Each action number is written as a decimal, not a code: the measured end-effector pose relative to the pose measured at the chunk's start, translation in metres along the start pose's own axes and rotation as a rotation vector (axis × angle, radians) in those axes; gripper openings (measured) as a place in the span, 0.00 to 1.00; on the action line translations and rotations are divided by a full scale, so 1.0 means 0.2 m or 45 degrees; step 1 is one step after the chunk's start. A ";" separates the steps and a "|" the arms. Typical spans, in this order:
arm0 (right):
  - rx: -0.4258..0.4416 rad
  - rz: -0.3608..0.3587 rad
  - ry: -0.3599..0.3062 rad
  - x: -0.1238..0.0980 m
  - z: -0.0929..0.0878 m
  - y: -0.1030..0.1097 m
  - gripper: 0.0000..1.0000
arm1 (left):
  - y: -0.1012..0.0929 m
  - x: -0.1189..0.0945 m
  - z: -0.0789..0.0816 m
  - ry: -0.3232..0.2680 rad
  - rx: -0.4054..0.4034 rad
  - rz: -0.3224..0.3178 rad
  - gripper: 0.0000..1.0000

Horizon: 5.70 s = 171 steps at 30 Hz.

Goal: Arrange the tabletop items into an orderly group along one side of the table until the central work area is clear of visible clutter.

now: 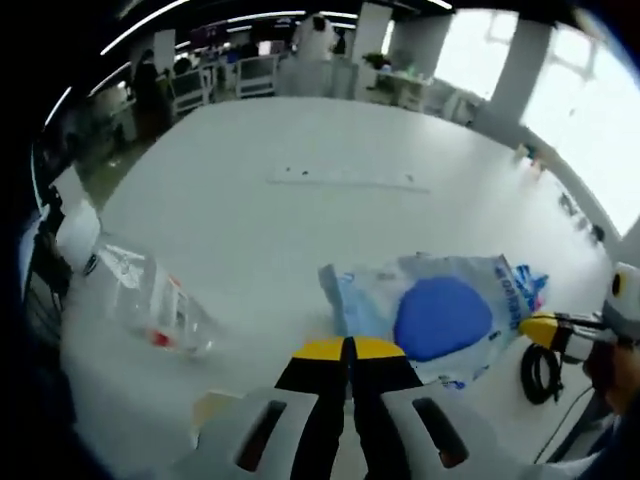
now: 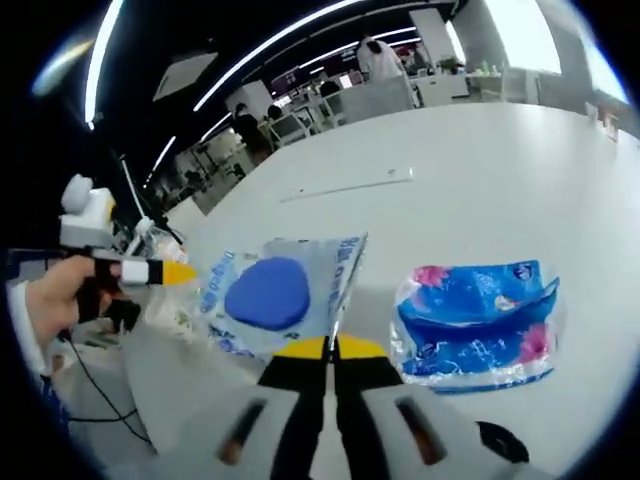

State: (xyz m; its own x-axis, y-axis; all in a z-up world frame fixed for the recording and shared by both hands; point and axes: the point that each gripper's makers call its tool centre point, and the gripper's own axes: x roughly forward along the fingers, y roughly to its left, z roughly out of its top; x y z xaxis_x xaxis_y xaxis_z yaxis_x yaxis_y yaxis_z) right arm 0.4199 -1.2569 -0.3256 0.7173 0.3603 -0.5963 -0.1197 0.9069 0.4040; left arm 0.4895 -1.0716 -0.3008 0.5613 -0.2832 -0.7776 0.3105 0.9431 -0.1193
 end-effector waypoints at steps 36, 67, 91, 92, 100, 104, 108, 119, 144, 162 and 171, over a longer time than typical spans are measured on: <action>0.032 -0.162 0.081 0.06 -0.19 -0.07 0.28 | -0.11 -0.01 -0.12 -0.114 -0.053 -0.104 0.00; -0.079 -0.039 0.046 -0.14 -0.23 0.09 0.44 | -0.15 -0.23 -0.08 -0.293 0.106 -0.122 0.65; 0.030 -0.087 0.050 -0.03 -0.20 -0.04 0.36 | -0.09 0.08 -0.24 0.023 0.150 -0.001 0.50; 0.031 -0.085 0.050 -0.03 -0.20 -0.04 0.36 | -0.09 0.09 -0.25 0.052 0.132 -0.008 0.50; 0.046 -0.077 0.048 0.01 -0.20 -0.03 0.31 | -0.10 0.11 -0.23 0.038 0.113 -0.008 0.42; 0.050 -0.070 0.051 0.02 -0.20 -0.03 0.30 | -0.09 0.12 -0.24 0.043 0.082 0.005 0.41; 0.047 -0.068 0.054 0.03 -0.21 -0.03 0.29 | -0.09 0.13 -0.25 0.046 0.101 0.002 0.40; 0.070 -0.061 0.059 0.03 -0.23 -0.02 0.29 | -0.04 0.10 -0.23 0.020 0.093 0.031 0.40; 0.020 -0.080 0.043 0.06 -0.19 -0.05 0.09 | -0.03 0.18 -0.29 0.071 0.069 0.017 0.09; -0.147 -0.066 -0.073 0.06 -0.06 0.00 0.00 | 0.00 0.14 -0.10 -0.117 0.157 0.065 0.00; -0.125 -0.087 -0.022 0.10 -0.11 -0.05 0.00 | -0.01 0.20 -0.14 -0.079 0.150 0.044 0.00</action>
State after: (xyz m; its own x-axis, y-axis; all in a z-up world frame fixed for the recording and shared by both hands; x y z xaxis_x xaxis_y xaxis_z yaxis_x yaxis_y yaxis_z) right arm 0.4201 -1.2550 -0.3561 0.7375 0.2941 -0.6080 -0.1362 0.9465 0.2926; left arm 0.4899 -1.0800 -0.3479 0.6185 -0.2649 -0.7398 0.3762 0.9264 -0.0172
